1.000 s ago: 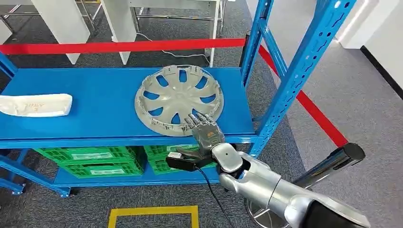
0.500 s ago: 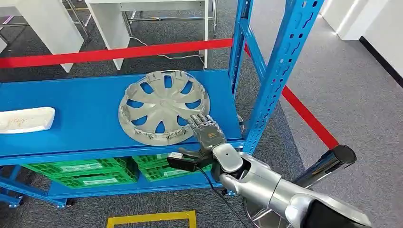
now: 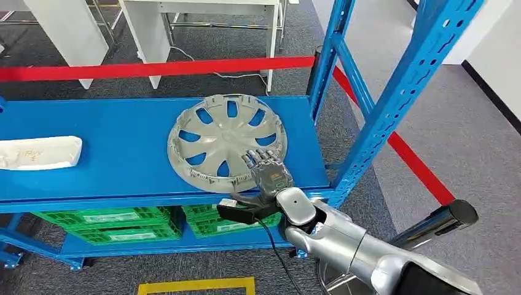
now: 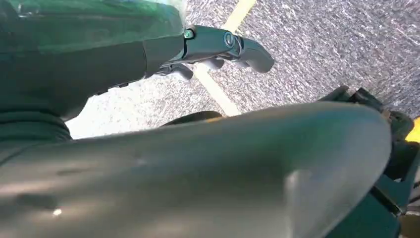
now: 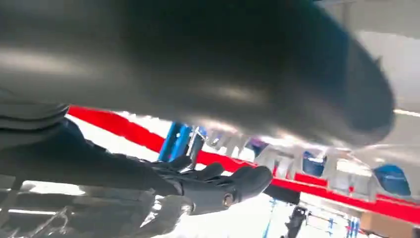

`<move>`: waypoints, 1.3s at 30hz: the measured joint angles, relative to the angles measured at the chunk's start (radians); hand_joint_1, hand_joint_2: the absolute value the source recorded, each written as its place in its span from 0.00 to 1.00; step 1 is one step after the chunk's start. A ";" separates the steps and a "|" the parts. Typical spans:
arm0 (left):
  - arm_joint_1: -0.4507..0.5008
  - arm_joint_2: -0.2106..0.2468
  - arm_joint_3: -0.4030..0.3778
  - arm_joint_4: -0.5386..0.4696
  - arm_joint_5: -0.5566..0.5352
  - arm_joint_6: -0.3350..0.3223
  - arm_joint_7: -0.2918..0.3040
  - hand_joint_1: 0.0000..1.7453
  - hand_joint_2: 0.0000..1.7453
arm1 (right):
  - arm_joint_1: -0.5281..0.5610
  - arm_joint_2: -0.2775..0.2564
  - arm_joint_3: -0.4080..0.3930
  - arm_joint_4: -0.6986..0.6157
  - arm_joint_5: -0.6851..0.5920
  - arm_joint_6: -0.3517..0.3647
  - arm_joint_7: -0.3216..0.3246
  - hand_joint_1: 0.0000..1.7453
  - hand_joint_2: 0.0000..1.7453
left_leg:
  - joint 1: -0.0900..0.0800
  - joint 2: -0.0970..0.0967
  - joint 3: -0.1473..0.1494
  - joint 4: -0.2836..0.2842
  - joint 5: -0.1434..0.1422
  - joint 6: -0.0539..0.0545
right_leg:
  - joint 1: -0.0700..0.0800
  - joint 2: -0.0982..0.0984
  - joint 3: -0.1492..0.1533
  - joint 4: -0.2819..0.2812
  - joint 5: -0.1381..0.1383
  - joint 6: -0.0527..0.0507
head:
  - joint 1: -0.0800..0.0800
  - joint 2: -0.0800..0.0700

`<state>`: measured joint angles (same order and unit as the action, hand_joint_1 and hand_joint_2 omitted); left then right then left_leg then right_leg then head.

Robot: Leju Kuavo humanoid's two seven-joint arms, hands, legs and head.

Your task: Take the parts from the cabinet and place them on the table.

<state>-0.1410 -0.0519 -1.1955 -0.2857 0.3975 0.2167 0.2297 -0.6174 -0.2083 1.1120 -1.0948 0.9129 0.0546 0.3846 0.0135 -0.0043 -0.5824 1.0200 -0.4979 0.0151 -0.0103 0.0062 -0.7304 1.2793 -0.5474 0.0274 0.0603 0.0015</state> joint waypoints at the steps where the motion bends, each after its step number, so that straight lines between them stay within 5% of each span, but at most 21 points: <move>1: 0.000 0.000 0.000 0.000 0.000 0.000 0.000 0.00 0.00 | -0.001 0.000 -0.001 0.000 0.000 0.000 0.000 0.00 0.00 | -0.001 -0.001 0.006 0.001 -0.005 -0.003 | 0.001 0.000 0.031 -0.079 0.053 -0.005 | 0.002 0.000; 2: 0.000 0.000 0.000 0.000 0.000 0.000 0.000 0.00 0.00 | -0.002 0.000 -0.001 -0.003 0.000 0.000 0.000 0.00 0.00 | -0.001 -0.001 0.014 0.002 -0.011 -0.006 | 0.003 0.000 0.069 -0.171 0.107 -0.012 | 0.004 0.000; 4: -0.002 -0.001 0.000 0.000 -0.001 0.000 0.000 0.00 0.00 | -0.002 -0.001 -0.001 -0.003 0.000 0.000 0.000 0.00 0.00 | -0.007 0.001 0.015 0.007 -0.018 -0.017 | 0.012 0.000 0.098 -0.234 0.110 -0.023 | -0.002 0.000; 16: -0.001 0.000 0.000 0.000 -0.001 -0.009 0.009 0.00 0.00 | 0.000 0.000 -0.007 -0.005 -0.027 0.008 0.001 0.00 0.00 | -0.004 0.001 0.023 -0.009 -0.018 -0.028 | 0.013 0.002 0.102 -0.243 0.094 -0.036 | 0.000 0.000; 17: -0.001 0.000 0.000 0.000 -0.001 -0.009 0.009 0.00 0.00 | 0.000 0.000 -0.008 -0.005 -0.034 0.009 0.001 0.00 1.00 | -0.004 0.001 0.023 -0.010 -0.018 -0.028 | 0.013 0.002 0.103 -0.243 0.094 -0.036 | 0.001 0.000; 39: 0.015 -0.013 0.003 0.000 0.013 -0.019 0.002 0.00 0.00 | 0.021 -0.002 -0.032 -0.032 -0.167 0.013 -0.037 0.00 1.00 | -0.005 0.001 0.029 -0.010 -0.019 -0.027 | 0.011 0.002 0.113 -0.249 0.095 -0.035 | 0.001 0.000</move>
<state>-0.1264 -0.0645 -1.1925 -0.2853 0.4105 0.1980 0.2315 -0.5960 -0.2106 1.0800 -1.1273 0.7458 0.0675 0.3479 0.0082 -0.0032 -0.5535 1.0103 -0.5164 -0.0123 0.0010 0.0079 -0.6179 1.0304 -0.4527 -0.0071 0.0610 0.0015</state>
